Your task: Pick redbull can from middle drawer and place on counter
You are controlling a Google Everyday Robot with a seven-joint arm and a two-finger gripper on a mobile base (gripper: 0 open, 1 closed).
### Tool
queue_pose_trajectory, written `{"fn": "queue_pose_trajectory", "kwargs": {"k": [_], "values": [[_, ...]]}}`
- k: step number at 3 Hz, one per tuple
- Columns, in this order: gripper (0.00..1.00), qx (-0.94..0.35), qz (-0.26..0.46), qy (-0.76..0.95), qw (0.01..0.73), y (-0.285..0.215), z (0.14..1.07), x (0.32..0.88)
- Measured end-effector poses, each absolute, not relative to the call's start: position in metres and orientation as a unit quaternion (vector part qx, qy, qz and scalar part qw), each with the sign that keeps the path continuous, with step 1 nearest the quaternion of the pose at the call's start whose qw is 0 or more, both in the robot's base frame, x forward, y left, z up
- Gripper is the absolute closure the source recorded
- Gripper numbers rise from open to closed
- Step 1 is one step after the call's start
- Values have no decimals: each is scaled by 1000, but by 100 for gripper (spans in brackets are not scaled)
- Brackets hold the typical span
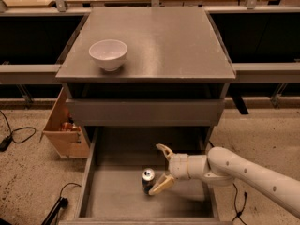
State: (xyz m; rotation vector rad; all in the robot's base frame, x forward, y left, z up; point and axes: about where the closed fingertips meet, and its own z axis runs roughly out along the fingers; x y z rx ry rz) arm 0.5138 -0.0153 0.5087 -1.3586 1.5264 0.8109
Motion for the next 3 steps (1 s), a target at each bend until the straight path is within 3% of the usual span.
{"fn": "queue_pose_trajectory", "kwargs": {"k": [1, 2, 3], "values": [[0, -551, 337, 622, 442, -7, 483, 514], [17, -556, 343, 623, 430, -3, 459, 518], [40, -563, 347, 618, 426, 0, 442, 522]]}}
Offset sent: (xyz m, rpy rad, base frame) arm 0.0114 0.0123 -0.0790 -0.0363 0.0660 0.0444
